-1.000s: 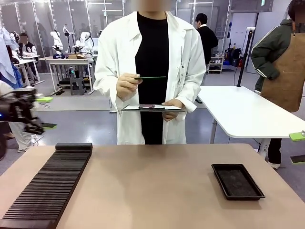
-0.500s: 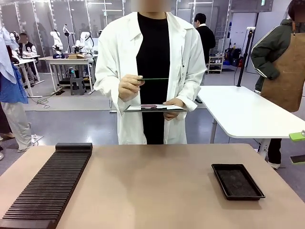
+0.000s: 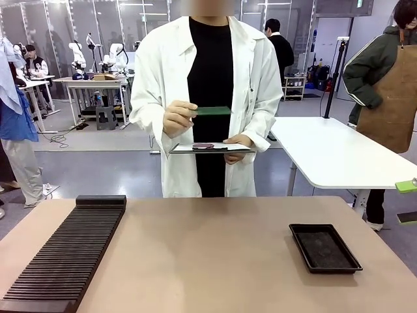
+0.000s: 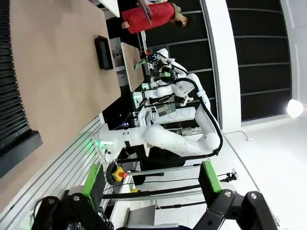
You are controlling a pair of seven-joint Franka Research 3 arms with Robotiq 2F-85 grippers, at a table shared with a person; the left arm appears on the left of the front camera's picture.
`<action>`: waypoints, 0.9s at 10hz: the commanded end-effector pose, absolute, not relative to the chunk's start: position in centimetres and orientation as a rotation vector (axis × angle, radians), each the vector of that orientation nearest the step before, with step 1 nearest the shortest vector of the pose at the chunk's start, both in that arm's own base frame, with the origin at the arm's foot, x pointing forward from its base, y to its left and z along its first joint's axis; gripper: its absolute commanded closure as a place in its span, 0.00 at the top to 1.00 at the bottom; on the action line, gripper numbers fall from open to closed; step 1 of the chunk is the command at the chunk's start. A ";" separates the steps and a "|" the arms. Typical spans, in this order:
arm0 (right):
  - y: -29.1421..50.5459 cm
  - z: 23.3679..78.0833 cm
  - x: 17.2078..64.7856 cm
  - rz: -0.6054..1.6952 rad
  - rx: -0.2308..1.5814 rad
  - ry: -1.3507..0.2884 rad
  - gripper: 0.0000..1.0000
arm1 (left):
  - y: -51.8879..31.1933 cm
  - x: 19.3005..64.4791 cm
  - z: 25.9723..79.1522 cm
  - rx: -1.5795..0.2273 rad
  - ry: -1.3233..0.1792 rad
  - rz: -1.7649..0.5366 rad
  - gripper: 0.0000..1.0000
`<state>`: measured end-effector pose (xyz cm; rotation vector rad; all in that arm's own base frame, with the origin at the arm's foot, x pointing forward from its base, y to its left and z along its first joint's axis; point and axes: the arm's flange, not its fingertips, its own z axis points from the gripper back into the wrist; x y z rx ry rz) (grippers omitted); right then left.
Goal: Inspect the PCB.
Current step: Pick up the Blank PCB that the human is holding.
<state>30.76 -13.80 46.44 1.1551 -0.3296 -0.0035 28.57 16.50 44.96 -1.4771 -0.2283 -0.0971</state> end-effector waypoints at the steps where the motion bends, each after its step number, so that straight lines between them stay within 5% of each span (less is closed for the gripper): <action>1: -14.0 46.5 30.7 0.016 1.159 -0.336 1.00 | 16.5 28.1 45.3 -1.468 -0.217 -0.095 1.00; 9: -14.0 46.5 30.7 0.016 1.159 -0.336 1.00 | 16.5 28.1 45.3 -1.468 -0.217 -0.095 1.00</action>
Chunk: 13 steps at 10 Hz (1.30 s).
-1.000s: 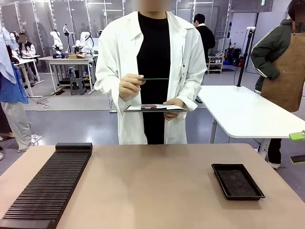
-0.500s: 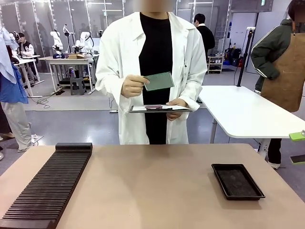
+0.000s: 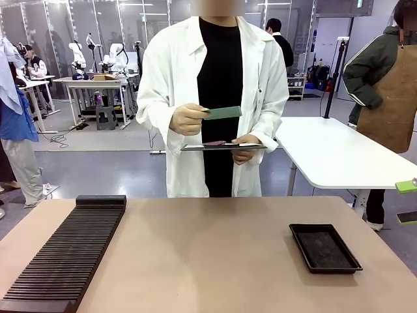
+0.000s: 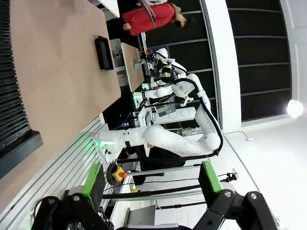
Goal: Inspect the PCB.
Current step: Pick up the Blank PCB that the human is holding.
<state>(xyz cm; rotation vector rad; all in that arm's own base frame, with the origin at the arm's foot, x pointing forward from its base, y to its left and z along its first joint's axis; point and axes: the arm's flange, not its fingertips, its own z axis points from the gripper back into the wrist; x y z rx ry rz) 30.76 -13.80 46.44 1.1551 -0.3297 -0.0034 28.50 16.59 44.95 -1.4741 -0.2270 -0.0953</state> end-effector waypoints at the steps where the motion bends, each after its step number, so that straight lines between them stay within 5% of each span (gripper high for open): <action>1: -14.0 46.5 30.7 0.016 1.159 -0.336 1.00 | 16.5 28.1 45.3 -1.468 -0.217 -0.095 1.00; 13: -14.0 46.5 30.7 0.016 1.159 -0.336 1.00 | 16.5 28.1 45.3 -1.468 -0.217 -0.095 1.00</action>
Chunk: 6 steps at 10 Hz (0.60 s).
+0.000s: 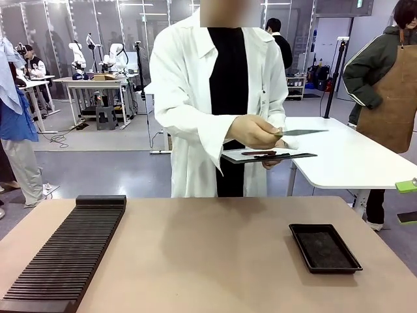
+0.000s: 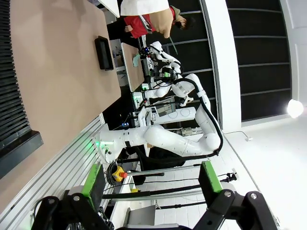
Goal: Inspect the PCB.
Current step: Pick up the Blank PCB that the human is holding.
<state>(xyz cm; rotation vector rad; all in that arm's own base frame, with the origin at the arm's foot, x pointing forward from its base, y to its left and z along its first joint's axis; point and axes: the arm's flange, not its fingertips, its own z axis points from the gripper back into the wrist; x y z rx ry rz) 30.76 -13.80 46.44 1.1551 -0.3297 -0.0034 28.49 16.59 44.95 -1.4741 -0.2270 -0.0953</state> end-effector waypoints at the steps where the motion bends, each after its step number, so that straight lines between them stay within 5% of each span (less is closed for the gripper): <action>1: -14.0 46.5 30.7 0.016 1.159 -0.336 1.00 | 16.5 28.1 45.3 -1.468 -0.217 -0.095 1.00; 6: -13.3 46.5 31.0 0.001 1.140 -0.327 1.00 | 16.5 28.1 45.3 -1.468 -0.217 -0.095 1.00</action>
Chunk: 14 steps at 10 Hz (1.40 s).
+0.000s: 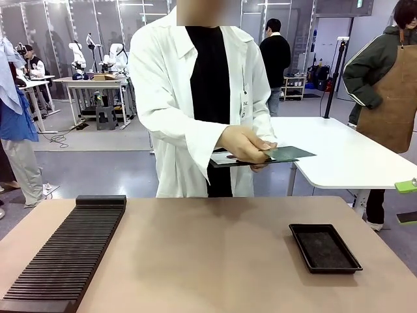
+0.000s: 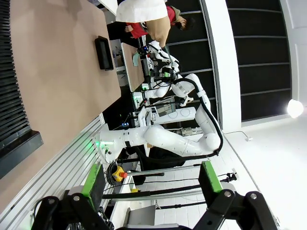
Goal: Inspect the PCB.
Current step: Pick up the Blank PCB that the human is holding.
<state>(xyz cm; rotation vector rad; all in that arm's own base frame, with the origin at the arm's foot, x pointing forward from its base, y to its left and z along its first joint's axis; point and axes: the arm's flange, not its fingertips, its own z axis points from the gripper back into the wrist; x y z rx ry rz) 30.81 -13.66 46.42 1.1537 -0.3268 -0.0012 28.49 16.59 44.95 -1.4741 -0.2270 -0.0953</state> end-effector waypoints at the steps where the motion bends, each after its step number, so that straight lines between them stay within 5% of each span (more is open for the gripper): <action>1: -13.1 47.2 31.3 -0.016 1.182 -0.303 1.00 | 16.5 28.1 45.3 -1.468 -0.217 -0.095 1.00; 7: -7.9 52.0 36.6 -0.288 1.329 -0.041 1.00 | 16.5 28.1 45.3 -1.468 -0.217 -0.095 1.00; 14: 0.5 51.5 38.7 -0.267 1.427 0.140 1.00 | 16.5 28.1 45.3 -1.468 -0.217 -0.095 1.00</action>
